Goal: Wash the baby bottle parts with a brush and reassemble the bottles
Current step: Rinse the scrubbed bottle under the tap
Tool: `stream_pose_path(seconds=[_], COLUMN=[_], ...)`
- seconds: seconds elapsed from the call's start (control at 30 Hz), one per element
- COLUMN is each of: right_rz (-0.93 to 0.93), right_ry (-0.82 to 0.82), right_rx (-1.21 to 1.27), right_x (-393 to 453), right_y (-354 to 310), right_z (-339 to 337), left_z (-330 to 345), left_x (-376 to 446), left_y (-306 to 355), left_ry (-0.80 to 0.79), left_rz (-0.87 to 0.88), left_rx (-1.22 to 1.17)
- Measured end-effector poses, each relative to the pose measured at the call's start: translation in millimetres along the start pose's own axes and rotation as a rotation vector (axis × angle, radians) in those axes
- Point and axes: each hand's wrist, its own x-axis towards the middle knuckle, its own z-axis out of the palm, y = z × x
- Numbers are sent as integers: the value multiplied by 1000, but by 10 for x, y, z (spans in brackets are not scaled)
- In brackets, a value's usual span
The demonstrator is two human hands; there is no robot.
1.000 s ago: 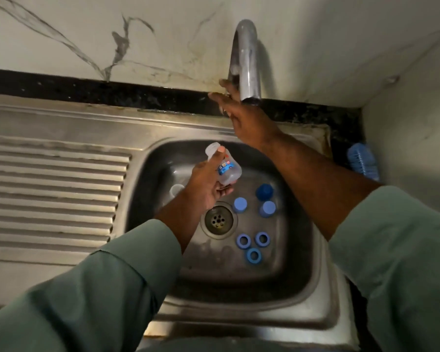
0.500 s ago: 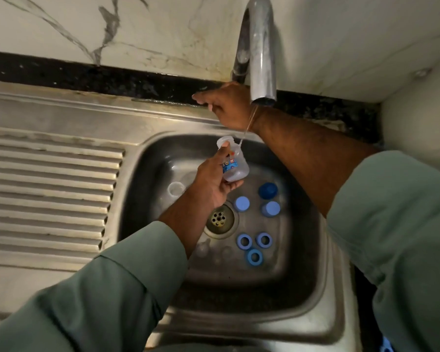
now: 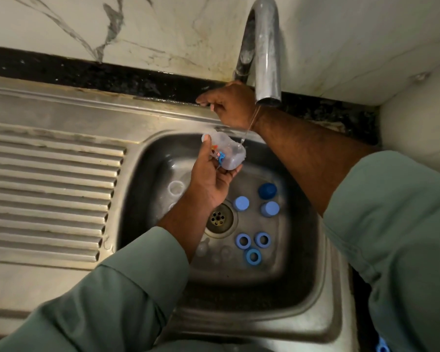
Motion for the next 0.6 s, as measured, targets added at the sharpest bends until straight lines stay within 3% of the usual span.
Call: stream_pose_path(seconds=[0.2, 0.3, 0.6], right_rz=[50, 32, 57], right_ry=[-59, -66, -25], right_rx=[29, 4, 240], right_x=[-42, -40, -38], right_y=[-154, -151, -131], right_z=[-148, -158, -101], left_z=[70, 56, 113], left_x=[-19, -28, -66], left_y=[-10, -8, 98], left_ry=[-46, 17, -1], left_rz=[24, 15, -66], left_rx=[121, 151, -26])
